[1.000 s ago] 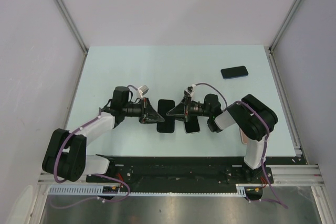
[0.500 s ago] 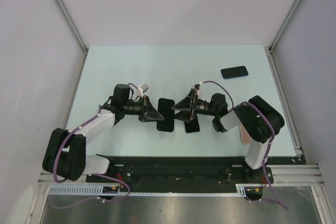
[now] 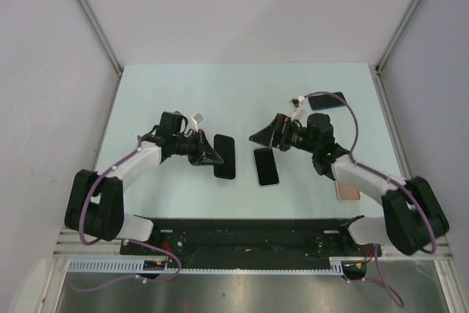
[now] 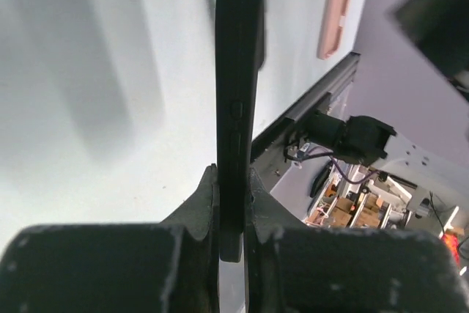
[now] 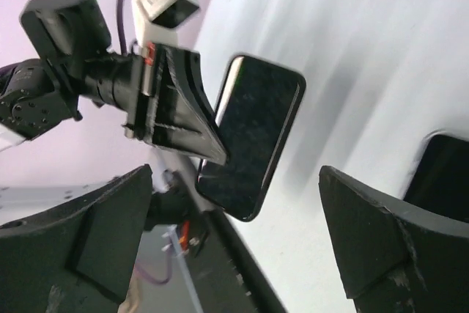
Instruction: Put the phone into the phone case
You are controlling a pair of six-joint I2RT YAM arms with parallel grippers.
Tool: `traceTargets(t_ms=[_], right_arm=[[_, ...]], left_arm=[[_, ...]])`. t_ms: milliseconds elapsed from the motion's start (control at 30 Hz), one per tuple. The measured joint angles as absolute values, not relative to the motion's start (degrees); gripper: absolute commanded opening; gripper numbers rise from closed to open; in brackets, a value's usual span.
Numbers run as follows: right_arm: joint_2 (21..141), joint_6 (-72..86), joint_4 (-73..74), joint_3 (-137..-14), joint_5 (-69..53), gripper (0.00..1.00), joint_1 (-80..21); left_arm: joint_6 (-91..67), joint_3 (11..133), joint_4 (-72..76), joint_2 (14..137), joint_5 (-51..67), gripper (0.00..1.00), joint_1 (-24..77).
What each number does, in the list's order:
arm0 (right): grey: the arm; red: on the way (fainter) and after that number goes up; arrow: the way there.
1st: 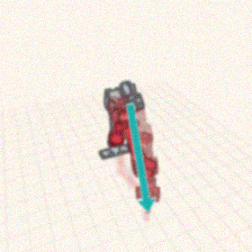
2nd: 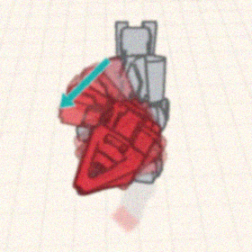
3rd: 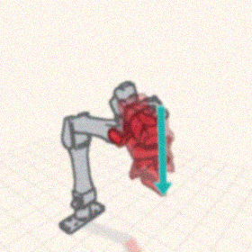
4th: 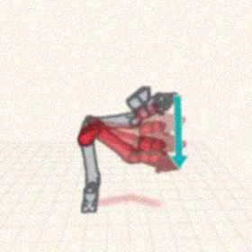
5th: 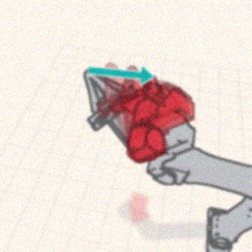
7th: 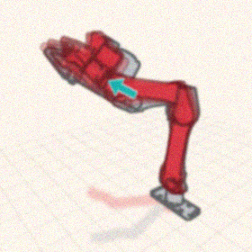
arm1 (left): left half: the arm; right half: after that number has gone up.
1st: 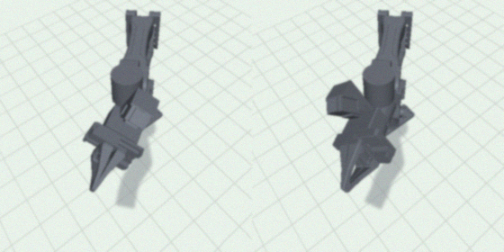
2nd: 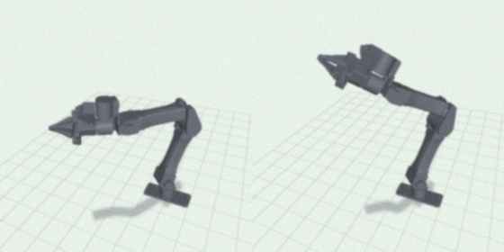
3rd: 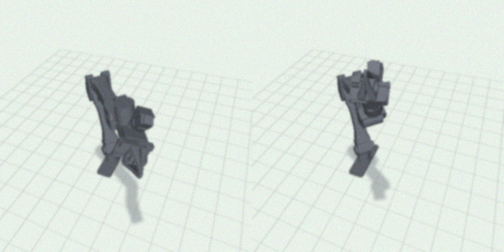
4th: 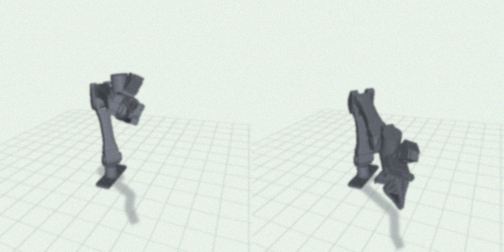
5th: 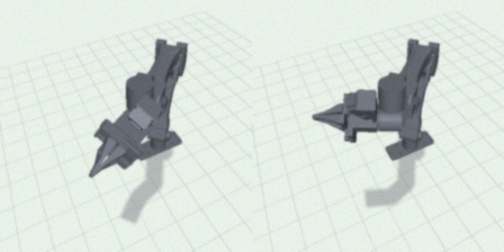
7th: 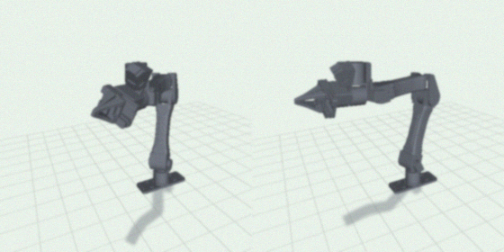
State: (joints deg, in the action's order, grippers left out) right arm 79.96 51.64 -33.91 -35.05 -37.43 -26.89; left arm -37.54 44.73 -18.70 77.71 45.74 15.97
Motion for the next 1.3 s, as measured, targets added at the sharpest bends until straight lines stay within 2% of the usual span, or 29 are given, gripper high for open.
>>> traceTargets(t_ms=[100, 267, 333, 500, 600, 667, 700, 900, 1067, 1267, 1300], right_arm=[[71.2, 40.51, -17.54, -39.64, -26.72, 1.0, -27.9], [63.57, 34.24, -5.37, -40.64, -16.69, 1.0, -23.64], [63.9, 33.5, -2.48, -40.64, -16.47, 1.0, -20.53], [70.24, 31.64, 2.92, -40.64, -22.26, 0.9, -11.86], [71.9, 31.44, 6.39, -40.6, -22.04, 0.87, -10.76], [71.75, 31.46, 7.55, -40.6, -21.65, 0.87, -10.55], [71.68, 31.48, 7.94, -40.6, -21.45, 0.86, -10.48], [70.7, 31.05, 11.53, -40.71, -17.74, 0.87, -9.47], [70.72, 28.82, 15.73, -43.35, -16.4, 0.89, -8.97], [70.72, 27.75, 18.79, -45.56, -15.42, 0.89, -8.03], [70.74, 27.77, 19.31, -45.6, -15.35, 0.89, -7.6]], left_arm=[[-37.65, 44.73, -18.11, 81.93, 44.16, 0.0, 16.19], [-40.38, 44.73, -12.73, 89.49, 43.57, 0.0, 18.06], [-41.39, 44.8, -10.5, 91.9, 43.62, 0.0, 19.44], [-43.13, 44.82, -6.61, 96.99, 43.59, 0.0, 22.06], [-43.53, 44.82, -5.02, 98.61, 43.88, 0.06, 22.79], [-43.55, 45.08, -4.29, 99.24, 43.9, 0.15, 23.11], [-43.55, 45.19, -4.1, 99.42, 43.86, 0.22, 23.24], [-43.51, 45.21, -5.76, 99.5, 41.56, 0.46, 24.01], [-42.92, 45.25, -9.63, 99.2, 39.05, 0.54, 24.05], [-40.38, 48.42, -18.02, 95.64, 33.76, 0.58, 24.25], [-39.83, 49.65, -19.44, 95.13, 33.21, 0.65, 24.25]])
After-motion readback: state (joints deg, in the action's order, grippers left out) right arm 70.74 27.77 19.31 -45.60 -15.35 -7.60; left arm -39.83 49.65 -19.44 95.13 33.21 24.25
